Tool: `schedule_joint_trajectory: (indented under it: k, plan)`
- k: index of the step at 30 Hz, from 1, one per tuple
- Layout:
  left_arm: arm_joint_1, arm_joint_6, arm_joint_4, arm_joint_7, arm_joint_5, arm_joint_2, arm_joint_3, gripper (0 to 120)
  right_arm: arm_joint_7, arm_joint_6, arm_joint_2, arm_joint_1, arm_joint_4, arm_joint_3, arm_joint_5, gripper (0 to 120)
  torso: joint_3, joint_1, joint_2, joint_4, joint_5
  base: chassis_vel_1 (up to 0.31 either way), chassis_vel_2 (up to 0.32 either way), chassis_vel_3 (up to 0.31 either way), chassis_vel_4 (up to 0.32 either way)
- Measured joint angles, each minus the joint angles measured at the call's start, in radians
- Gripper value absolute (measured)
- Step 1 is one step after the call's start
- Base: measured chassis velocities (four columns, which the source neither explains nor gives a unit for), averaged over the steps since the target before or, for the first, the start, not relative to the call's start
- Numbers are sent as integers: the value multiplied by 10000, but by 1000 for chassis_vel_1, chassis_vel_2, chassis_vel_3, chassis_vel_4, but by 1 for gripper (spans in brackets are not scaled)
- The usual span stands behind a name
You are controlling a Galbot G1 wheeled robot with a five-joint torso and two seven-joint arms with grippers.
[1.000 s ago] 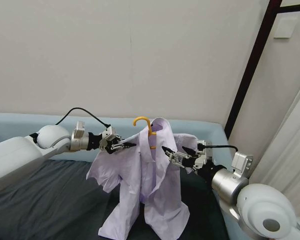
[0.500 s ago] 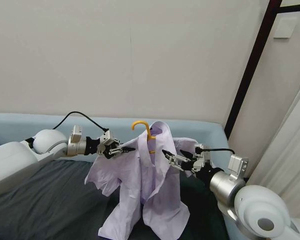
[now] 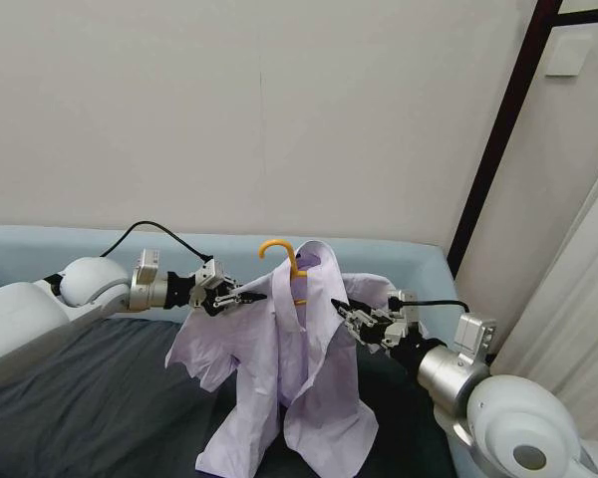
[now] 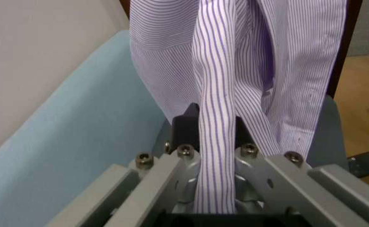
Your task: Pick up the clothes from the sofa and hang them on the clothes hanger.
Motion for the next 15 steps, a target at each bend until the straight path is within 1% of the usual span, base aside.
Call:
schedule_joint_trajectory:
  k: [3,9,11,12,13,15]
  plan:
    - [234,0,29,-21,31,24,-155,1,-17,32,-44,33,87,-31,-5,0,0,0,0,1,-1,0,0,0,0]
    - [429,6,78,-79,63,41,-279,1,-20,47,-71,16,148,-140,-253,0,0,0,0,1,-1,0,0,0,0]
    - [446,19,73,-111,68,39,-291,1,-29,18,-91,4,149,-196,-671,0,0,0,0,1,0,0,0,0,0]
    - [445,58,54,-186,111,29,-294,1,-127,-100,-137,-7,124,-254,-1510,0,-1,0,0,1,0,0,0,0,0]
    - [445,58,54,-186,111,29,-294,1,-127,-100,-137,-7,124,-254,-1510,0,-1,0,0,1,0,0,0,0,0]
    - [393,170,23,-354,152,0,-292,1,-307,-380,-316,26,62,-326,-3124,0,0,0,0,1,1,0,0,0,0]
